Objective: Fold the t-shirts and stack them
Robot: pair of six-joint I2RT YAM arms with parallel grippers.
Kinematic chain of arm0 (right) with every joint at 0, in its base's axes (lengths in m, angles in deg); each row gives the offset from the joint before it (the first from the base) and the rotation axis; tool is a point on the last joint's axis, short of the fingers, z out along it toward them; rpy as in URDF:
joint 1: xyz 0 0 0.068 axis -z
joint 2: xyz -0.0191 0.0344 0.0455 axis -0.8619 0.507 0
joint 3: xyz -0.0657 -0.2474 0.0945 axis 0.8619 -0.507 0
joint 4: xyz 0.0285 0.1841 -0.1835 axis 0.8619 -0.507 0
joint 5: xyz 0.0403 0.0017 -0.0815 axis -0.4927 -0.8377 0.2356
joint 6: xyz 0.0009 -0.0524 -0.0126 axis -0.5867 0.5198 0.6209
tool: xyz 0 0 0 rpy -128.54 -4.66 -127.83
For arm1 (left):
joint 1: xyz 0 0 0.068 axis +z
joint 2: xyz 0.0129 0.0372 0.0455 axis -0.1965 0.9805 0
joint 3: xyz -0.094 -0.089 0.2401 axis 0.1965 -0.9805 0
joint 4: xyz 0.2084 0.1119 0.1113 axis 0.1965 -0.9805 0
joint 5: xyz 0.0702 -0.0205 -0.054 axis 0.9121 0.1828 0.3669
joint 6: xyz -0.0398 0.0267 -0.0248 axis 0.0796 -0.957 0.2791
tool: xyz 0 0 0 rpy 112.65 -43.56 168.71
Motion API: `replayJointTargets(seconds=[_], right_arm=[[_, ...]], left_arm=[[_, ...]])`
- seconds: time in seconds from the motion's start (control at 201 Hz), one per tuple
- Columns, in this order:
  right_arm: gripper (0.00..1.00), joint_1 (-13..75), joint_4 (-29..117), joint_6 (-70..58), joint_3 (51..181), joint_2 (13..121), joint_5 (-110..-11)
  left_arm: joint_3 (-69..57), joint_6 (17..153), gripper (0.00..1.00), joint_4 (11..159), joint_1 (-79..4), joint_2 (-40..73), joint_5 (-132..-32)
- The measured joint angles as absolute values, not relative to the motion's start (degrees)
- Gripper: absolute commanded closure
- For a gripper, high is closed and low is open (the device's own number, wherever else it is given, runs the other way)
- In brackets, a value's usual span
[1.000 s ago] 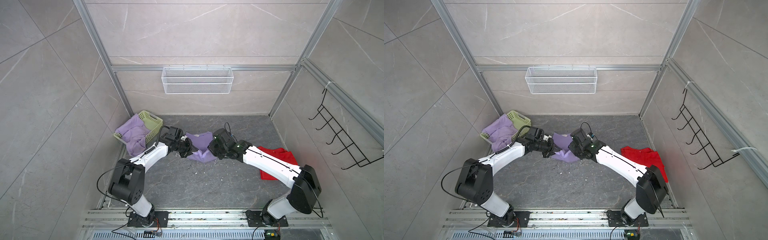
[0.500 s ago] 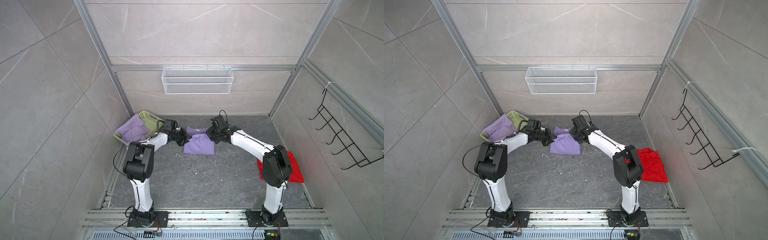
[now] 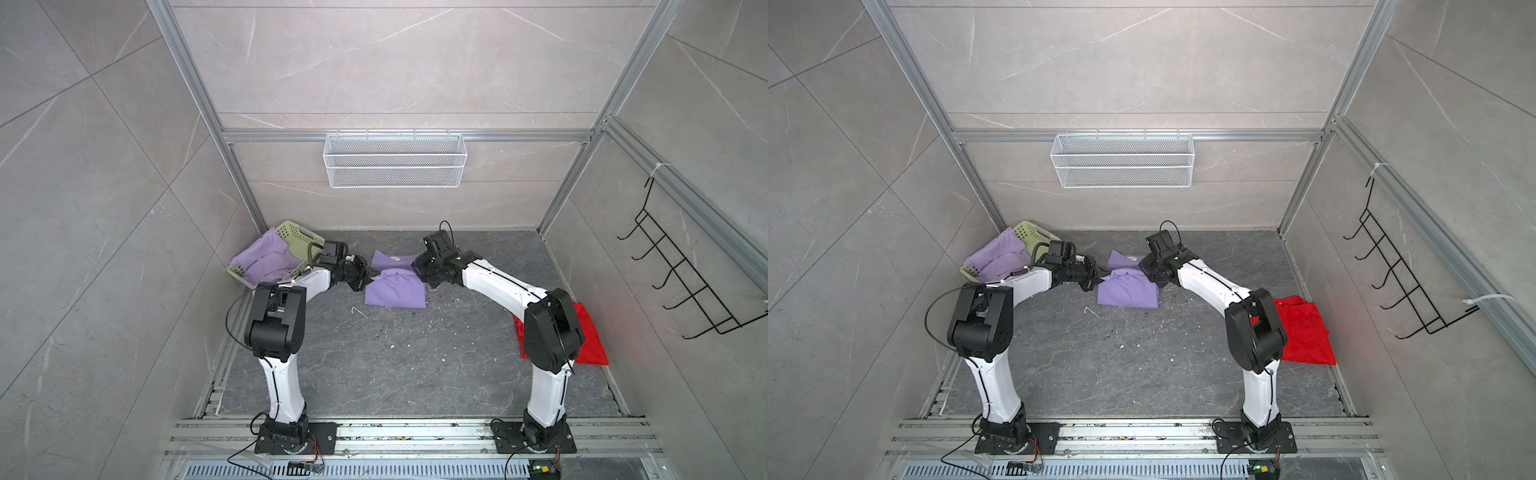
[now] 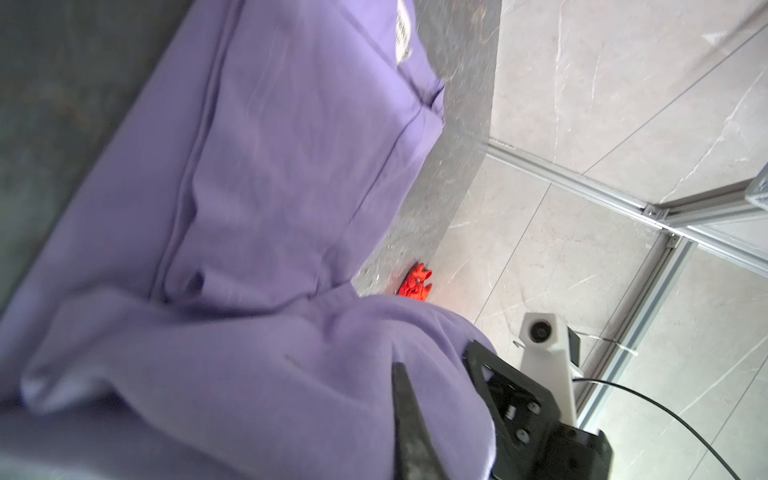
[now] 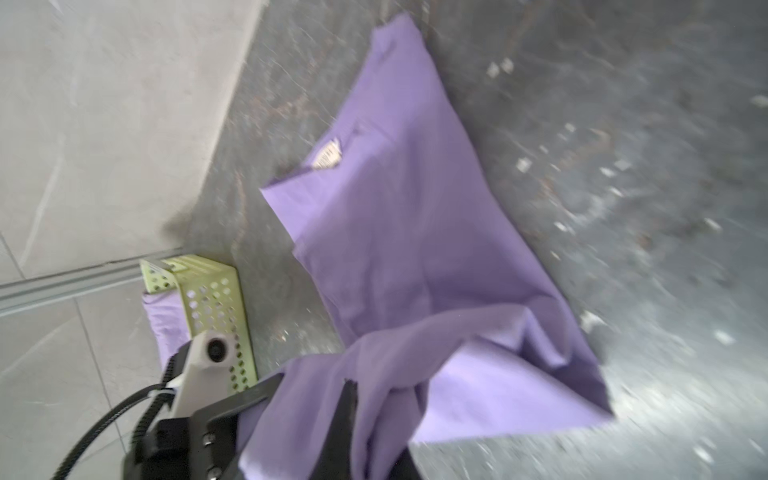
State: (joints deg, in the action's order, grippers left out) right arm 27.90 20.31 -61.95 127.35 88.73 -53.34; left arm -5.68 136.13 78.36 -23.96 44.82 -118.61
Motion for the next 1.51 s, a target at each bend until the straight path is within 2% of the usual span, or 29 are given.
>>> replayJointTargets(seconds=[0.443, 0.667, 0.876, 1.041, 1.17, 1.429, 1.509], right_arm=[[0.92, 16.8, 20.6, -66.3, 107.0, 66.4, -49.4], [0.92, 11.1, 18.6, -69.1, 103.4, 59.3, -45.9], [0.92, 7.1, 17.1, -71.7, 102.6, 56.2, -42.2], [0.91, 7.3, 17.0, -72.0, 103.0, 56.6, -39.1], [0.90, 9.1, 17.7, -71.8, 105.3, 59.8, -39.1], [0.89, 16.9, 22.2, -71.4, 109.7, 70.5, -44.4], [0.89, 20.1, 24.4, -71.5, 111.4, 74.6, -47.1]], left_arm=[[-26.1, 136.1, 0.96, 76.7, -28.1, 20.1, -115.7], [-31.7, 136.5, 0.97, 73.9, -29.9, 9.2, -113.3], [-33.2, 137.4, 0.97, 72.1, -30.2, 3.9, -111.8], [-32.6, 137.4, 0.97, 71.5, -30.3, 4.8, -111.6], [-27.8, 136.8, 0.97, 70.6, -30.3, 10.4, -111.5], [-16.8, 135.6, 0.97, 71.9, -29.2, 24.3, -111.8], [-14.4, 135.6, 0.93, 73.0, -28.3, 29.1, -112.1]])
